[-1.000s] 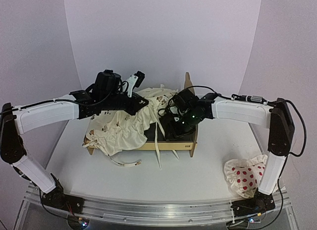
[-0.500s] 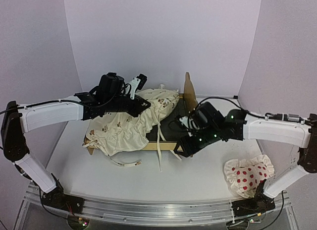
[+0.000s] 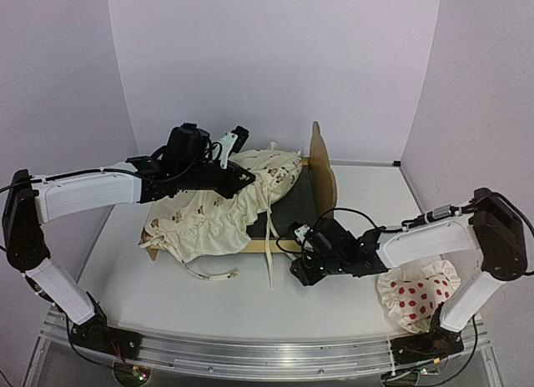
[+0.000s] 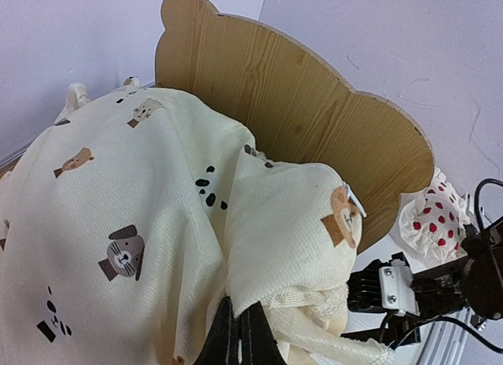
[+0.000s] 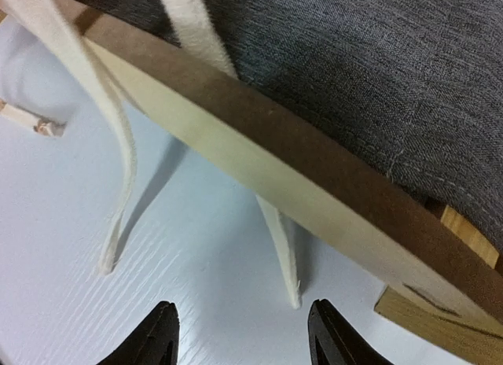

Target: Set up the pet bed

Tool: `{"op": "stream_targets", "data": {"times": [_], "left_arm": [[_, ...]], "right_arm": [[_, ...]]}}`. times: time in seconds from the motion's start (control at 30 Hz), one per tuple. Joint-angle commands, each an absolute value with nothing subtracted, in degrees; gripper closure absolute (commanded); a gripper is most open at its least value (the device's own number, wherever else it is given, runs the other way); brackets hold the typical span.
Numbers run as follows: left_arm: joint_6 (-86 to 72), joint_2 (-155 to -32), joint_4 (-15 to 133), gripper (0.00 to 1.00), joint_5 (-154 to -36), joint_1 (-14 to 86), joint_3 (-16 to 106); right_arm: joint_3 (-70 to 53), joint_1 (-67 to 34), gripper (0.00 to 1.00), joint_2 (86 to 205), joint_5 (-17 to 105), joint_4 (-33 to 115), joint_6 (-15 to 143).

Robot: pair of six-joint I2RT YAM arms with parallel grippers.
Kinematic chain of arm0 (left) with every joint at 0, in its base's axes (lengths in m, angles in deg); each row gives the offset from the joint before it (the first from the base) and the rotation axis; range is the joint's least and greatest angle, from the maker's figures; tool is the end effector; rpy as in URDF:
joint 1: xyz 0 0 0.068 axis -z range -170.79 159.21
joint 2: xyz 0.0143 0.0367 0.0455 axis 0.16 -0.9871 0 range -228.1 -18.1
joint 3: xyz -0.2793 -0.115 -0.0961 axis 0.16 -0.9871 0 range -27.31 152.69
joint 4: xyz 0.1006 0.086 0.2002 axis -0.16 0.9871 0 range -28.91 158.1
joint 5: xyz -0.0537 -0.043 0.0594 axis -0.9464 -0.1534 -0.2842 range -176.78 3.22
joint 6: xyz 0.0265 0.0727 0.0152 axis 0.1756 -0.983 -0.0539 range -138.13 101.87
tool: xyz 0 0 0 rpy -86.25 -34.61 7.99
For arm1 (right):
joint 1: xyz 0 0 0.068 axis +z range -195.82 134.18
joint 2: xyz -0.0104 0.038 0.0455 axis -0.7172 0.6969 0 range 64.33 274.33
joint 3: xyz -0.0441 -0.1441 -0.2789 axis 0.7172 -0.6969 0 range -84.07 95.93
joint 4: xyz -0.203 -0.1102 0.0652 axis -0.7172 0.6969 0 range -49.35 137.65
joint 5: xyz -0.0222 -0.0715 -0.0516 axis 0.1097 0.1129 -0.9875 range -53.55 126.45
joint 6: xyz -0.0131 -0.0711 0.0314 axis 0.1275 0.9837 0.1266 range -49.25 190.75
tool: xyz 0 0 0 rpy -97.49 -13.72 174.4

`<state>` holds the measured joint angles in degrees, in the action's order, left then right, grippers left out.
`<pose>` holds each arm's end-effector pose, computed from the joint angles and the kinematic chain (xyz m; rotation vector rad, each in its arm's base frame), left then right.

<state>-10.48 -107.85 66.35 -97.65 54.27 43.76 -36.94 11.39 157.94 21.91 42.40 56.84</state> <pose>0.2569 -0.2755 0.3517 0.7823 1.9127 -0.7713 0.1923 0.2673 0.1986 -0.7746 2.2674 0.2829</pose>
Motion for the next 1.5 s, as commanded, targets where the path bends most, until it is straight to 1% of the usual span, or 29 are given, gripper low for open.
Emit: {"op": "stream_targets", "data": {"times": [0.0,0.23,0.33,0.4,0.47,0.57,0.63,0.77,0.8,1.0,1.2,1.47], "left_arm": [[-9.53,-107.93,65.42,1.0,-98.01,53.84,43.62],[-9.52,-107.96,66.23,1.0,-98.05,53.85,43.91],[-9.52,-108.12,66.55,1.0,-98.18,53.85,44.16],[-9.59,-108.13,66.88,1.0,-98.2,53.86,44.34],[-9.62,-108.06,67.06,1.0,-98.29,53.86,44.5],[-9.61,-107.93,67.31,1.0,-98.41,53.85,44.5],[-9.44,-107.93,67.44,1.0,-98.7,53.83,44.56],[-8.58,-108.25,67.22,1.0,-99.72,53.83,44.69],[-8.08,-108.41,66.91,1.0,-100.09,53.81,44.76],[-3.36,-112.35,62.8,1.0,-104.78,53.95,45.97],[1.67,-120.0,58.19,1.0,-110.02,54.3,48.91],[2.9,-127.18,58.44,1.0,-109.44,56.94,55.45]], "right_arm": [[-36.13,11.56,0.43,162.19,14.69,34.61,60.01],[-36.28,11.46,0.43,166.96,11.85,30.23,61.79],[-36.25,11.48,0.45,168.73,11.83,29.26,61.54],[-36.23,11.48,0.49,170.02,12.31,28.82,61.31],[-36.31,11.48,0.56,171.36,12.95,28.59,60.76],[-37.08,11.45,0.7,172.23,13.46,27.91,59.79],[-37.88,11.46,0.77,172.02,13.8,27.69,59.68],[-40.51,11.49,0.96,168.8,14.52,27.72,59.78],[-41.53,11.48,0.99,167.69,14.62,27.88,59.47],[-44.78,11.48,1.0,159.81,15.76,36.43,55.6],[-46.56,11.52,1.0,156.01,20.25,44.95,49.12],[-50.0,11.55,1.0,150.36,26.16,50.26,43.67]]}}
